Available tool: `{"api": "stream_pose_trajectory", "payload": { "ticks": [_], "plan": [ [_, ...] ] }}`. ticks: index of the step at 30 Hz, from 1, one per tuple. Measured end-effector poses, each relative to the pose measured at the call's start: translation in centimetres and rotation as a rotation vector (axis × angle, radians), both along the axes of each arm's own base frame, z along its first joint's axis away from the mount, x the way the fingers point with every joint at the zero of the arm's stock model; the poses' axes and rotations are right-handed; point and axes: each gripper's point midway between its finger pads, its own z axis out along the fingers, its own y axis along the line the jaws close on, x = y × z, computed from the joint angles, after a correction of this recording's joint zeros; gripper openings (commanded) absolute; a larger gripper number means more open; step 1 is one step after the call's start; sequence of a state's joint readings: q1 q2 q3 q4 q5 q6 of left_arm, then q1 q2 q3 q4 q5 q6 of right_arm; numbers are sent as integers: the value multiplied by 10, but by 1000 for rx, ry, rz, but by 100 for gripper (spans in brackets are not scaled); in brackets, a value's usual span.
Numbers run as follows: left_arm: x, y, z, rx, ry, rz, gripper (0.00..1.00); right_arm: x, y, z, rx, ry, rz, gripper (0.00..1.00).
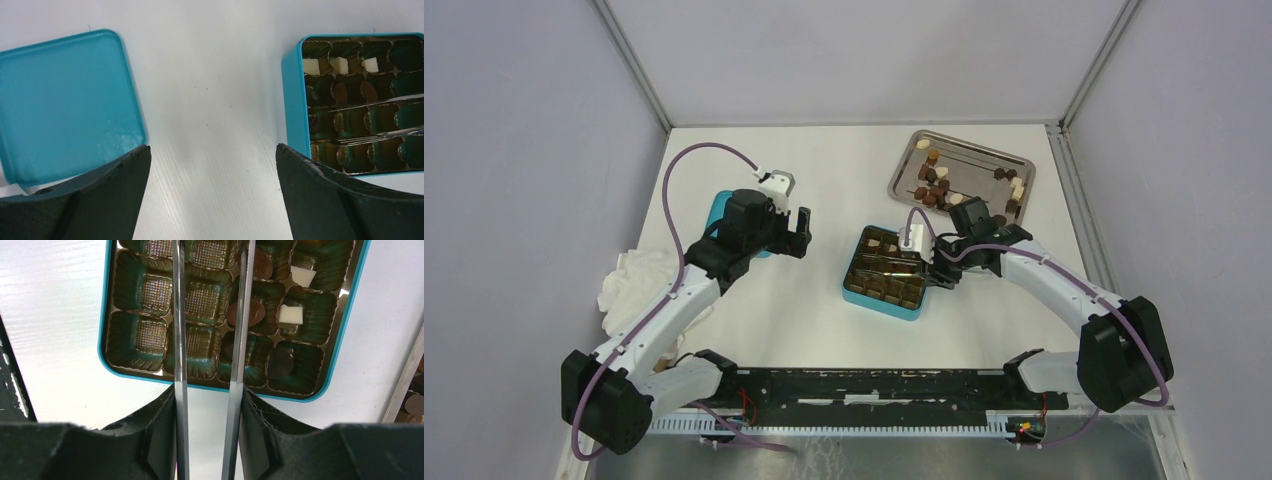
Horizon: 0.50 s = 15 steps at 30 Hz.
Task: Pack the chocolate
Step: Place the fake chocolate in the packing box, then pick up the fake chocolate from the plate.
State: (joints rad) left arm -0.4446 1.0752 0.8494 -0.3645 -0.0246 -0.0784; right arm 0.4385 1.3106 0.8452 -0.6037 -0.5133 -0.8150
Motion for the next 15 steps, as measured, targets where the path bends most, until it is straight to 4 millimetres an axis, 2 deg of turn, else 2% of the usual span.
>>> {"api": "stream_pose_trajectory", "payload": {
  "ticks": [15],
  "plan": [
    [0, 0, 0, 0, 0, 0, 98, -2, 0, 2, 20, 16, 1, 46]
  ]
}}
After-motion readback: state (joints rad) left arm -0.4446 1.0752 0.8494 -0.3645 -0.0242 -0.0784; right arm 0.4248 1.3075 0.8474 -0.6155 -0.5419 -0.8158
